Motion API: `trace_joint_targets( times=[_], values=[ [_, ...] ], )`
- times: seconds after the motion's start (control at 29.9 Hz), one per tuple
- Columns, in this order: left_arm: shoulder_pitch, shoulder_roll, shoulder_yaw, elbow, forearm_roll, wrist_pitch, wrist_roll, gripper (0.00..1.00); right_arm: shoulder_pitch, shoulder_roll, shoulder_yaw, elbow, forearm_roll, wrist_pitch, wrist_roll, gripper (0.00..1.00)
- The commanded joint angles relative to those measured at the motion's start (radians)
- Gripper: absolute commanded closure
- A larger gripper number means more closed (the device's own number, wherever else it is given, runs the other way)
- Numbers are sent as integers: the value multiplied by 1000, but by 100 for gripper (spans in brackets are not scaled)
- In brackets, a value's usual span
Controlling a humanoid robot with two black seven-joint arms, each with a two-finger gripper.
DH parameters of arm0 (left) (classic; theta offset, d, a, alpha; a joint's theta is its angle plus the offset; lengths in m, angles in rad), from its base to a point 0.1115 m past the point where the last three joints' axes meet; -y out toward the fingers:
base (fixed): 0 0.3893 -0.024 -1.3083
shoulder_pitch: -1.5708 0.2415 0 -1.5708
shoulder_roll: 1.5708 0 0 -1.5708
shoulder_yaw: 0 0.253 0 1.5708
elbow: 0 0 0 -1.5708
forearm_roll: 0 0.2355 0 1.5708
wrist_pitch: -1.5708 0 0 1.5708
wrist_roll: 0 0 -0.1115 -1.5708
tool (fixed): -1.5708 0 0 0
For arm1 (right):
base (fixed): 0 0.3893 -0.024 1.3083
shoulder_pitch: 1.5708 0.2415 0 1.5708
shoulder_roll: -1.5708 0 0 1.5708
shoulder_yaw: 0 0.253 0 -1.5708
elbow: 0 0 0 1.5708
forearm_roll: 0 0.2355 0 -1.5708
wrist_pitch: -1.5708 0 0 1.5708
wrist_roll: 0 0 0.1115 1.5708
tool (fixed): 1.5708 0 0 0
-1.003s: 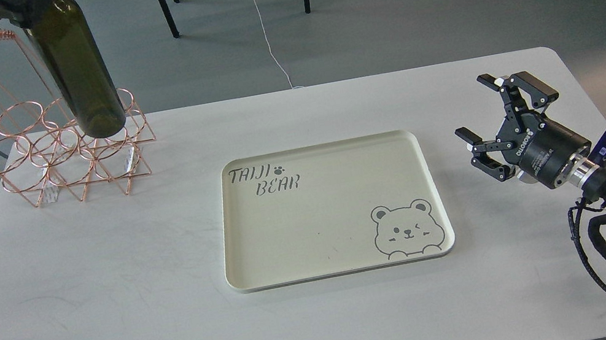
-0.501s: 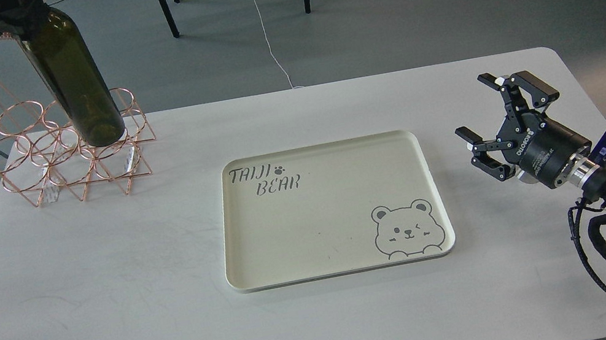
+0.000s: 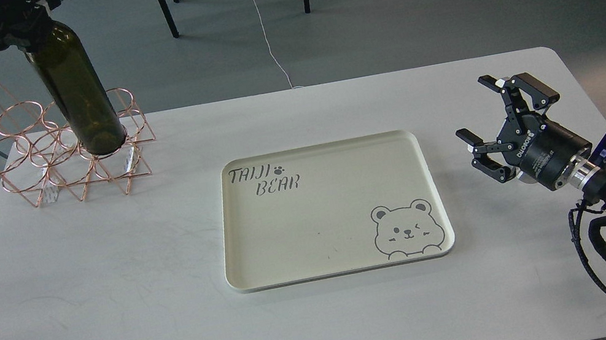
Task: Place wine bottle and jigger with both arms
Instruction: 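Lower the bottle into a slot of the copper wine rack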
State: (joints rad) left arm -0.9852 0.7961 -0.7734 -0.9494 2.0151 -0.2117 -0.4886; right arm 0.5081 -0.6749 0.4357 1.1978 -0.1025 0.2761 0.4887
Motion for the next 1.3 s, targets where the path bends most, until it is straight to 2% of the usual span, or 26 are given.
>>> trace_joint_targets(
  times=[0.0, 1.04, 1.17, 1.27],
  values=[
    [0, 0, 2, 9, 1, 0, 0, 88, 0, 0, 0, 0, 1, 0, 0, 3],
    [100, -109, 0, 136, -3, 64, 0, 77, -10, 3, 5, 0, 1, 0, 0, 3],
    [103, -118, 0, 146, -4, 66, 0, 75, -10, 5, 5, 0, 0, 0, 0, 3],
    [105, -123, 0, 153, -4, 66, 0, 68, -10, 5, 5, 0, 0, 0, 0, 3]
  ],
)
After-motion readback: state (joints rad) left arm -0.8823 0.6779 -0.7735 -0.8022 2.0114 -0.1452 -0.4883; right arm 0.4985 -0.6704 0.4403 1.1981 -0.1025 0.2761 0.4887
